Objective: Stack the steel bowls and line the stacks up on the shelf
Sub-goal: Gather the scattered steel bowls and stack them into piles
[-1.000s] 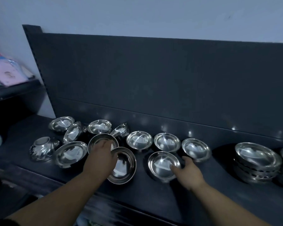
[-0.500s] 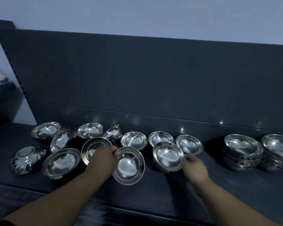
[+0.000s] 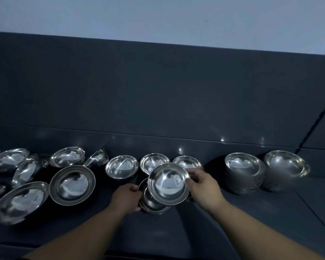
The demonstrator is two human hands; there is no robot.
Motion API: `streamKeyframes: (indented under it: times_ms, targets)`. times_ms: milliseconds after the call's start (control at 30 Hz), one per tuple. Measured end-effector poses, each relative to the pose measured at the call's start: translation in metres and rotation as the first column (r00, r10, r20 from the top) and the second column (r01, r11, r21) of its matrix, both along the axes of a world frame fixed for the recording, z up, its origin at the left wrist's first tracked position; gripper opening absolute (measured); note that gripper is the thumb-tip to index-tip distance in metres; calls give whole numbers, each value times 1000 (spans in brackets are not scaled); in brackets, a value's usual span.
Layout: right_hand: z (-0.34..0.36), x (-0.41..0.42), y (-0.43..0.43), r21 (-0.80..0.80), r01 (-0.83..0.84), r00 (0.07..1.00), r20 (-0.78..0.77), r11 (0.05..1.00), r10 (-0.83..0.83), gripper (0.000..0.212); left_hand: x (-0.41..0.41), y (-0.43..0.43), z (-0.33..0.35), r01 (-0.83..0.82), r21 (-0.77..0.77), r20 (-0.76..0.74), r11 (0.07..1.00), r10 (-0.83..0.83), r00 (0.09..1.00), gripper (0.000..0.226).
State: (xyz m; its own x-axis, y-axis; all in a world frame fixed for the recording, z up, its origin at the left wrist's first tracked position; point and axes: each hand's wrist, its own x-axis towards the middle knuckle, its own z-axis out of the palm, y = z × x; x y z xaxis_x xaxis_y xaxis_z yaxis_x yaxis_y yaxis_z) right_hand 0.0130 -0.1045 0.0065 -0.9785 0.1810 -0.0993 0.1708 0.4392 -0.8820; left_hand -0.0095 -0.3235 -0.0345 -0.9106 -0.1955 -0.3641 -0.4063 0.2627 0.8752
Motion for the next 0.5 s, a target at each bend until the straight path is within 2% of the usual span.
streamKeyframes:
  times_ms: [167,267,333,433,500]
  targets:
    - [-2,-8,4,68,-57,998,22,996,56,26,2,12,0,20,52,-3,998,-19,1000,18]
    - [-3,-13,2,105,-89,996,17,991,87,19,5,16,8,12,55,-22,998,-11,1000,24]
    - [-3,-16,1,130,-107,994,23,986,105,16,5,16,11,31,-13,-67,999,-32,997,28]
    - [-7,-20,0,154,-147,989,55,977,140,16,7,17,9,68,-85,-131,994,-79,988,13]
    - [-12,-24,1,148,-159,985,84,976,148,20,8,17,5,88,-164,-151,983,-113,982,19]
